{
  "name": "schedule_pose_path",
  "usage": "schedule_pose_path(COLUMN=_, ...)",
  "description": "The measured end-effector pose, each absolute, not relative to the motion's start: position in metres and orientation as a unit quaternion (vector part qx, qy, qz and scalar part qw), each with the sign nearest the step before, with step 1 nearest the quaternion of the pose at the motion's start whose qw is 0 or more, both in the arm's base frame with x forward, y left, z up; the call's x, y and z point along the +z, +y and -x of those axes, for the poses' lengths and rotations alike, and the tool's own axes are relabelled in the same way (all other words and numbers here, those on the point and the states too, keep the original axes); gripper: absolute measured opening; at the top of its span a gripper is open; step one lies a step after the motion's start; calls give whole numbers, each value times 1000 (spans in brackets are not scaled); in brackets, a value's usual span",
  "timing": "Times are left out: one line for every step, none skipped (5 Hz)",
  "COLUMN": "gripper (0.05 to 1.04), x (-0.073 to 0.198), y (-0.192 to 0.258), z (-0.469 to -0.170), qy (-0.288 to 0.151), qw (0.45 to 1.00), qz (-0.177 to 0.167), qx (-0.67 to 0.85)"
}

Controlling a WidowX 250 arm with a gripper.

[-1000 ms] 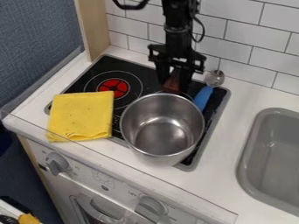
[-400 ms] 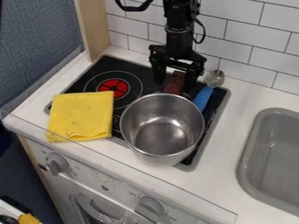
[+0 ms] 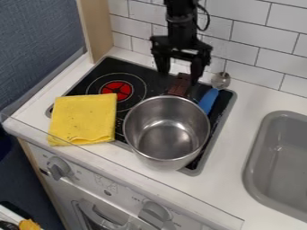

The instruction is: Move the chocolate bar to the left side of the spoon

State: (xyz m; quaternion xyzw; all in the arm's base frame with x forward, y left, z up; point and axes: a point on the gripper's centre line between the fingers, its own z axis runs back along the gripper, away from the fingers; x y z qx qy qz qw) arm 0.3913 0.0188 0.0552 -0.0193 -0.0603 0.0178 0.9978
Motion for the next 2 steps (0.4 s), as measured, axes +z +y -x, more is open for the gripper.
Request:
schedule_pose_path(gripper=1001, x=68, y=19, z=-388, qy=-75, qw=997, qz=18, qx=17)
schedule_pose_path(gripper=1001, x=81, y=17, z=-388, qy=-94, qw=995, qz=18, qx=8)
